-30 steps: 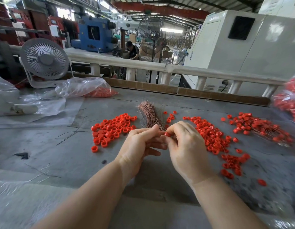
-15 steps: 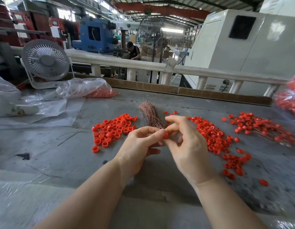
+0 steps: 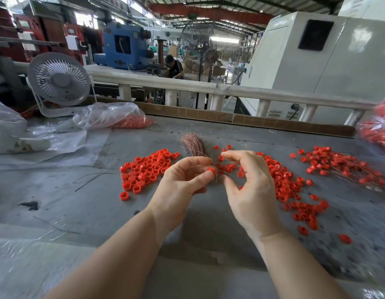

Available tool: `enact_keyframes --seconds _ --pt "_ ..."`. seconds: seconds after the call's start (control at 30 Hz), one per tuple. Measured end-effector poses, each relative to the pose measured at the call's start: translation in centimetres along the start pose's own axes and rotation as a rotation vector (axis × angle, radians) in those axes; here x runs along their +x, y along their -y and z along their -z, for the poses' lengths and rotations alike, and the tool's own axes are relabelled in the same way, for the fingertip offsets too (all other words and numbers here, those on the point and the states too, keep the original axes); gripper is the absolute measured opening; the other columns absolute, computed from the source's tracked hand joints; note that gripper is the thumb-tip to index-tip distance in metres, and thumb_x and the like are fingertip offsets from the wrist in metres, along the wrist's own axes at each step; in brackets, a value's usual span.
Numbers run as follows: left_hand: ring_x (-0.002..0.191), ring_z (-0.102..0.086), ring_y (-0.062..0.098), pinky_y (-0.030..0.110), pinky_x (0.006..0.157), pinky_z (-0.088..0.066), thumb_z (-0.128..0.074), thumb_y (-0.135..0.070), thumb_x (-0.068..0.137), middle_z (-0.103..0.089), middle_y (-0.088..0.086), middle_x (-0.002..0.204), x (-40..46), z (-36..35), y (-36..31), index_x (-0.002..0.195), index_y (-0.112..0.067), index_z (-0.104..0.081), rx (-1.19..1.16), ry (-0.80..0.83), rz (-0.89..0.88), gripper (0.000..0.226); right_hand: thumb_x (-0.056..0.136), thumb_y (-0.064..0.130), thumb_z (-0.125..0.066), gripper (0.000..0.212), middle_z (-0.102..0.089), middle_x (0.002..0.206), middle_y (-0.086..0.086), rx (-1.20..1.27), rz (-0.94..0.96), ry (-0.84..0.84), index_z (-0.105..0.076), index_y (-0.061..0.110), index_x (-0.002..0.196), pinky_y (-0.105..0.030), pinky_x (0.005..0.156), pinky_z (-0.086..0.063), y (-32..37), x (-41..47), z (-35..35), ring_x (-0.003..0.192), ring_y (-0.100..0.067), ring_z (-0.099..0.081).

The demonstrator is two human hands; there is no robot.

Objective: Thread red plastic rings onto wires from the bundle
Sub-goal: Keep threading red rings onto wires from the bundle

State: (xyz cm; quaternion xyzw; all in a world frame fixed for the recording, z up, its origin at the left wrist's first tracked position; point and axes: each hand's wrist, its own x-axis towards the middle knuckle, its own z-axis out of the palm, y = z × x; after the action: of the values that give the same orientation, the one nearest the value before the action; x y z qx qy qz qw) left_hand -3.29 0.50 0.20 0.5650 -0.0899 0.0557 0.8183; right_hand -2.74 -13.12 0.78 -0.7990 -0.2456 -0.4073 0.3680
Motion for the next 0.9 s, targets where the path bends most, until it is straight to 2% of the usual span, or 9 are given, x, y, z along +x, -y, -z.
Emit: enact_keyframes --seconds 0.2,0.37,0.5,0.63,0.9 --pt "0.061 -0.053 -0.001 0.011 0.055 -0.04 -0.062 0.005 0.081 -0.063 -0.01 0.066 -0.22 -0.08 0.04 0.085 -0.017 -0.06 0.129 0.022 -0.071 0.022 0.071 -0.005 -0.067 0.029 -0.062 0.094 -0.001 -0.004 0.007 -0.031 -0.065 0.009 0.096 -0.038 0.079 -0.049 0.02 0.04 0.09 0.091 -0.02 -0.056" --pt "0.061 -0.054 -0.001 0.01 0.059 -0.042 -0.059 0.01 0.08 -0.064 -0.005 0.07 -0.23 -0.14 -0.18 0.082 -0.014 -0.057 0.078 0.016 -0.134 0.023 0.073 0.0 -0.062 0.022 -0.062 0.091 -0.001 -0.005 0.013 -0.049 -0.065 0.009 0.093 -0.038 0.078 -0.049 0.09 0.04 0.15 0.089 -0.021 -0.057" --pt "0.064 -0.055 0.001 0.011 0.058 -0.042 -0.062 0.0 0.075 -0.066 -0.009 0.071 -0.14 -0.11 -0.17 0.084 -0.013 -0.057 0.033 0.024 -0.146 0.017 0.074 0.001 -0.06 0.018 -0.062 0.089 -0.001 -0.013 0.013 -0.081 -0.065 0.008 0.09 -0.037 0.078 -0.048 0.13 0.14 0.18 0.088 -0.021 -0.057" --pt "0.064 -0.05 0.004 0.014 0.057 -0.039 -0.065 -0.011 0.068 -0.064 -0.005 0.075 -0.14 0.0 -0.19 0.082 -0.015 -0.058 0.027 0.034 -0.136 0.016 0.075 0.002 -0.06 0.016 -0.061 0.088 -0.001 -0.005 0.011 -0.091 -0.065 0.008 0.089 -0.035 0.077 -0.048 0.23 0.18 0.16 0.085 -0.019 -0.055" --pt "0.059 -0.05 0.001 0.019 0.058 -0.036 -0.065 -0.015 0.067 -0.064 -0.008 0.074 -0.09 0.0 -0.24 0.081 -0.017 -0.057 -0.007 0.024 -0.094 0.016 0.075 0.001 -0.061 0.013 -0.06 0.082 0.001 0.005 0.007 -0.086 -0.065 0.008 0.085 -0.025 0.074 -0.045 0.24 0.17 0.22 0.078 -0.017 -0.055"
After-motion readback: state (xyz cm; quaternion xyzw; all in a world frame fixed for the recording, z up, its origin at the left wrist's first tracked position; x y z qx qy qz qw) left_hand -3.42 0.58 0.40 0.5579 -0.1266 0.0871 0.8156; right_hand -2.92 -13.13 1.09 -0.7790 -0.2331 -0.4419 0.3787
